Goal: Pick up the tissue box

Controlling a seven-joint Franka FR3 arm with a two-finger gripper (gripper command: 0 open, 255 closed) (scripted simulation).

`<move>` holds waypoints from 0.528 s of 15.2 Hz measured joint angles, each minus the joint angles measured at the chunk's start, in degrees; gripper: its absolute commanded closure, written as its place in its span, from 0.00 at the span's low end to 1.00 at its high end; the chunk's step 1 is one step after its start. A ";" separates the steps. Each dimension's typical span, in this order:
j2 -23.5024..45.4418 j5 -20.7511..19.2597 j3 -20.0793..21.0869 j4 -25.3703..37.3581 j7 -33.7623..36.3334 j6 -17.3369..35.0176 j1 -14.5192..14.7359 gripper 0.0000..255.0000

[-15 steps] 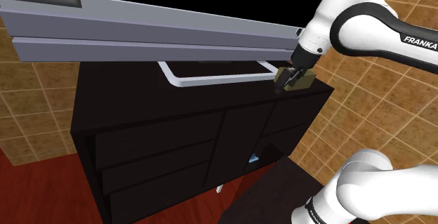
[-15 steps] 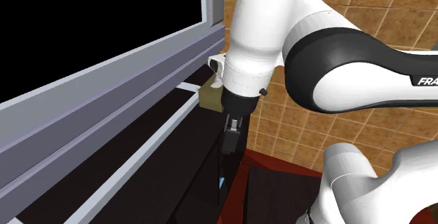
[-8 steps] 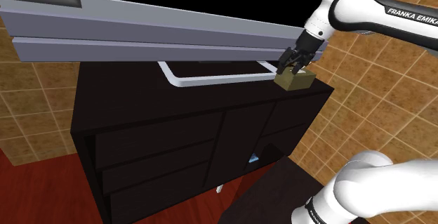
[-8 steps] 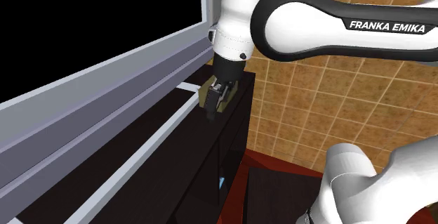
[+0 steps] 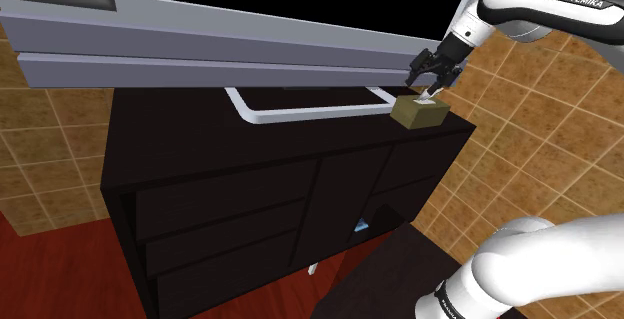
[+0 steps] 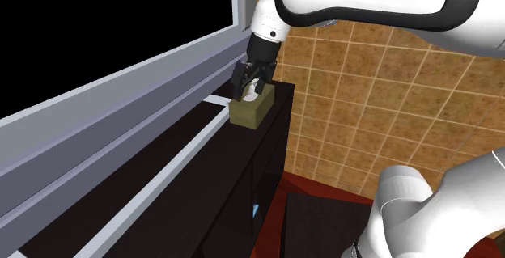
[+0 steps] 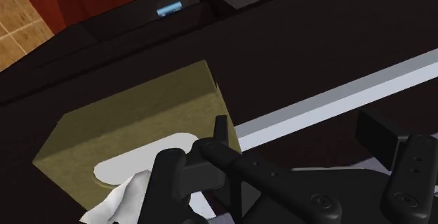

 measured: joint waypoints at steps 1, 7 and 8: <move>1.26 0.82 -1.17 1.21 0.35 0.25 -0.40 0.00; 7.41 5.98 -8.62 8.14 1.62 -0.03 -2.83 0.00; 7.35 6.23 -9.09 7.56 1.61 0.48 -3.11 0.00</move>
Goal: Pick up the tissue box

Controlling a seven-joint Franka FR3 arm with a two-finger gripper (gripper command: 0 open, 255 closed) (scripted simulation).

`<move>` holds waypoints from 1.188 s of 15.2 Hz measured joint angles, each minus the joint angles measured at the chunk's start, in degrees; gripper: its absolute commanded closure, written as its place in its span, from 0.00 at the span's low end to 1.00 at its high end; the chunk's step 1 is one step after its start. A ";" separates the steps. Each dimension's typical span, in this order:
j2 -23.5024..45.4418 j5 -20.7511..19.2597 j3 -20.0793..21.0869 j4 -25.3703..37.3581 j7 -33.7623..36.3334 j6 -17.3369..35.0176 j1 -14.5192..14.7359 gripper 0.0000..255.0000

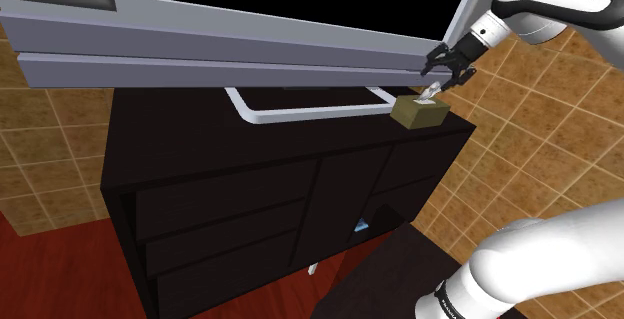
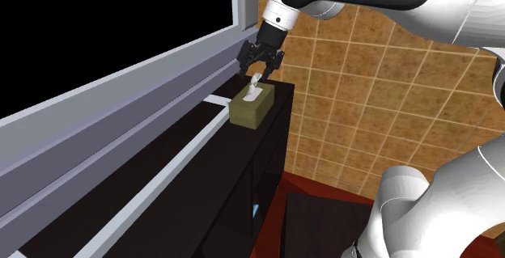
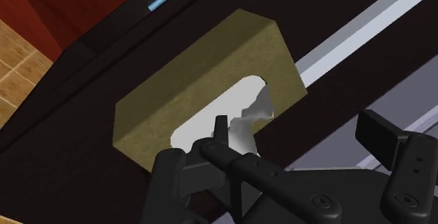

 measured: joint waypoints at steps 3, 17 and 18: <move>-0.50 0.17 -0.28 -2.57 -0.22 2.07 -0.34 0.00; -1.29 0.15 -0.34 -6.34 -0.86 5.31 -0.62 1.00; -1.19 0.19 -0.40 -6.27 -0.93 5.35 -0.60 1.00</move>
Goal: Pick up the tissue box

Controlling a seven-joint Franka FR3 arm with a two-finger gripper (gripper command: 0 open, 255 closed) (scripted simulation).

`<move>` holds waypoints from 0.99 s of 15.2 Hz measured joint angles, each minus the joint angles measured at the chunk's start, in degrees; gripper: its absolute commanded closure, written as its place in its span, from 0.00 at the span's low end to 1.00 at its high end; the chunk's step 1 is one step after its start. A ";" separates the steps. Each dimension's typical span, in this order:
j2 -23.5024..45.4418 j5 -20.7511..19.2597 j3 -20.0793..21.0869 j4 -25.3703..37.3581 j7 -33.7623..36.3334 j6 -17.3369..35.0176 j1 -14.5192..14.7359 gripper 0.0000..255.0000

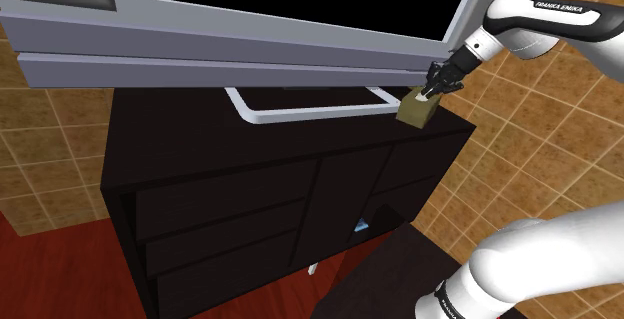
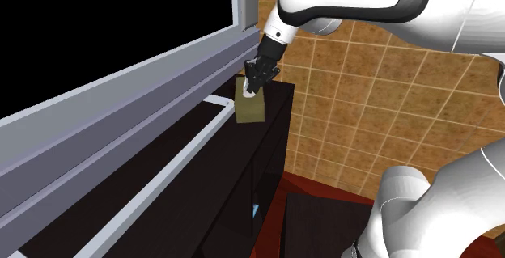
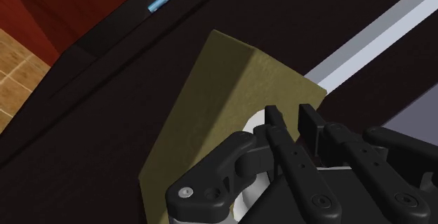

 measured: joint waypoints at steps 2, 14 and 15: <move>0.28 0.00 -0.02 0.90 0.14 -0.83 0.07 1.00; 2.69 0.42 -0.18 11.93 2.02 -9.49 0.84 1.00; 2.72 0.42 -0.16 12.62 2.18 -10.13 0.87 1.00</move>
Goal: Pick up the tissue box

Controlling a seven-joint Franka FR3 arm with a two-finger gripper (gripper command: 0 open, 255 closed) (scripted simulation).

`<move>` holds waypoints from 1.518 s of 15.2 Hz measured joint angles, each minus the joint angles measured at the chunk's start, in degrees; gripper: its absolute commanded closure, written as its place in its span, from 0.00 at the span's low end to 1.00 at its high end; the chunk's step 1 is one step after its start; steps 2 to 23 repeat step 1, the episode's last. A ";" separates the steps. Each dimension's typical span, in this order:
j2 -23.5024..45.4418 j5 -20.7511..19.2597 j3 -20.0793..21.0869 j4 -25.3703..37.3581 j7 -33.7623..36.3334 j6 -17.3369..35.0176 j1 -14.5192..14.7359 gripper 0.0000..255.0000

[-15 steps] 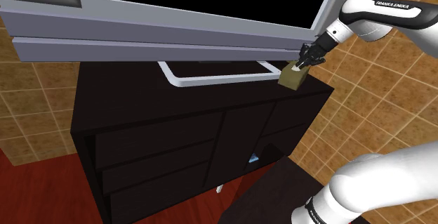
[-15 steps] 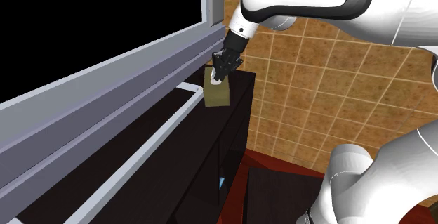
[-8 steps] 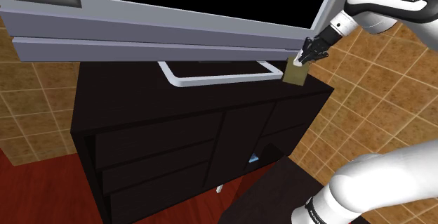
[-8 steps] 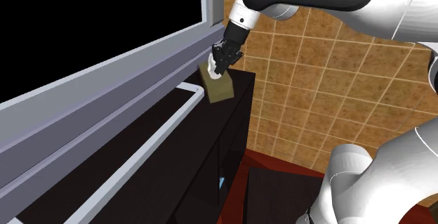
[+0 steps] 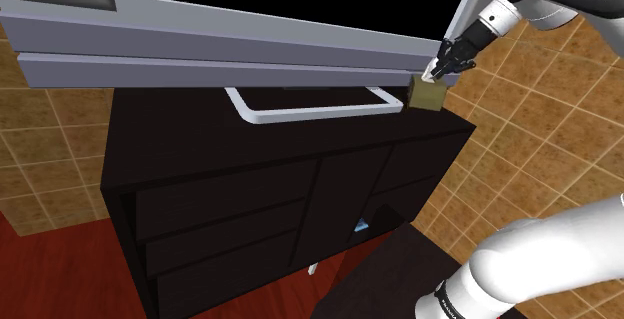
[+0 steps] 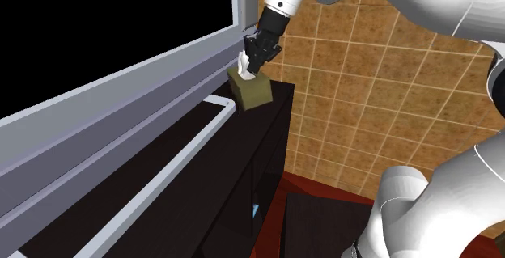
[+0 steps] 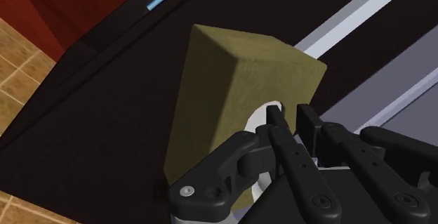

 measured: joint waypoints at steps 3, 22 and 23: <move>0.22 0.06 -0.12 0.76 -0.01 -0.57 0.03 1.00; 0.22 0.06 -0.12 0.76 -0.01 -0.57 0.03 1.00; 0.22 0.06 -0.12 0.76 -0.01 -0.57 0.03 1.00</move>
